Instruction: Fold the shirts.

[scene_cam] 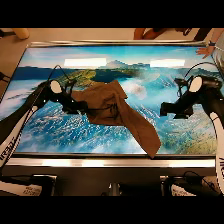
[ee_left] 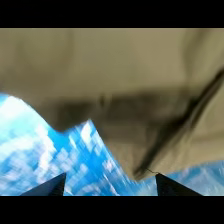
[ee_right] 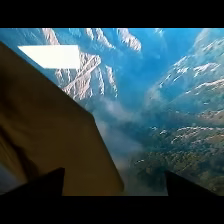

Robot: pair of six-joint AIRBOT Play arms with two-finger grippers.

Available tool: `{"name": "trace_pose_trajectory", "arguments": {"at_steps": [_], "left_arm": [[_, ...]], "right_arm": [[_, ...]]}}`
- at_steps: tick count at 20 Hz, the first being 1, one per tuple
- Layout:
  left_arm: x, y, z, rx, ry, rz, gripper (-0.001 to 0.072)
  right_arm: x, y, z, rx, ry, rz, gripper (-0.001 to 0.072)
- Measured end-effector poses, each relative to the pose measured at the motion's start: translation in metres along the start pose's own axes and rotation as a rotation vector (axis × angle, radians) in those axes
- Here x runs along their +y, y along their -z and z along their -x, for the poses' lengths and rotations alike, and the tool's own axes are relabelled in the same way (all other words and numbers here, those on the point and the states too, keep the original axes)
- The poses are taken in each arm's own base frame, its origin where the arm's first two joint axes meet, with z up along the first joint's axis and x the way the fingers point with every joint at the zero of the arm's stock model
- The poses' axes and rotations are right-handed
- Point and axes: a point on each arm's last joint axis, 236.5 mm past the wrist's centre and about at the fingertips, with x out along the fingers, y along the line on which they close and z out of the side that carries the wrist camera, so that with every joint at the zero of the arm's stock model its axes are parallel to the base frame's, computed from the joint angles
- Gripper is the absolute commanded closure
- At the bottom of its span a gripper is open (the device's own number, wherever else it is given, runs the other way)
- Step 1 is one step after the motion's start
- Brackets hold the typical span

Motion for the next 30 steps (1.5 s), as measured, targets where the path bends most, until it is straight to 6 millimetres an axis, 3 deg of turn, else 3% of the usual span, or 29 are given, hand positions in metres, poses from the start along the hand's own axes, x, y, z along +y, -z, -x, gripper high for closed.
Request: {"name": "trace_pose_trajectory", "arguments": {"at_steps": [3,6,7,9,10,11,14,15,16,17,18,20,22,24,25,26,28,30], "left_arm": [[-0.01,0.019,-0.025,0.036,0.08,0.036,0.0033],[-0.028,0.022,-0.038,0.016,0.13,0.042,0.0061],[-0.034,0.021,-0.04,0.003,0.147,0.046,0.0212],[-0.041,0.018,-0.045,-0.021,0.158,0.048,0.042],[-0.044,0.016,-0.046,-0.033,0.166,0.051,0.0578],[-0.046,0.013,-0.046,-0.048,0.172,0.055,0.0676],[-0.05,0.008,-0.046,-0.073,0.179,0.059,0.0683],[-0.051,0.007,-0.045,-0.079,0.181,0.051,0.0683],[-0.053,0.004,-0.043,-0.093,0.185,0.041,0.0683],[-0.056,0.001,-0.039,-0.11,0.189,0.028,0.0683],[-0.058,-0.002,-0.035,-0.128,0.192,0.013,0.0684],[-0.065,-0.01,-0.019,-0.182,0.2,-0.017,0.0684],[-0.073,-0.023,0.013,-0.273,0.194,-0.078,0.0684],[-0.085,-0.042,0.072,-0.424,0.174,-0.169,0.0685],[-0.094,-0.05,0.114,-0.524,0.159,-0.225,0.0684],[-0.104,-0.056,0.165,-0.643,0.141,-0.282,0.0685],[-0.118,-0.054,0.278,-0.897,0.097,-0.372,0.0684],[-0.124,-0.029,0.39,-1.152,0.068,-0.39,0.0684]], "right_arm": [[0.003,0.014,-0.028,0.109,-0.03,0.011,0.0021],[0.004,0.022,-0.043,0.177,-0.045,0.024,0.0018],[0.004,0.025,-0.048,0.197,-0.046,0.027,0.0016],[0.004,0.031,-0.057,0.238,-0.054,0.026,0.0012],[0.004,0.037,-0.063,0.268,-0.06,0.026,0.0012],[0.005,0.044,-0.07,0.297,-0.07,0.026,0.0012],[0.009,0.066,-0.089,0.371,-0.104,0.028,0.0028],[0.01,0.073,-0.095,0.391,-0.114,0.024,0.0124],[0.012,0.079,-0.099,0.408,-0.126,0.019,0.0354],[0.013,0.085,-0.103,0.428,-0.138,0.012,0.065],[0.016,0.086,-0.106,0.428,-0.15,0.008,0.0691],[0.024,0.084,-0.106,0.415,-0.183,0.0,0.0691],[0.036,0.07,-0.09,0.36,-0.225,0.017,0.0691],[0.049,0.039,-0.05,0.219,-0.25,0.062,0.0692],[0.055,0.022,-0.021,0.123,-0.256,0.091,0.0692],[0.06,0.004,0.016,0.004,-0.254,0.12,0.0691],[0.07,-0.024,0.109,-0.292,-0.229,0.172,0.0692],[0.07,-0.032,0.217,-0.639,-0.177,0.167,0.0692]]}}
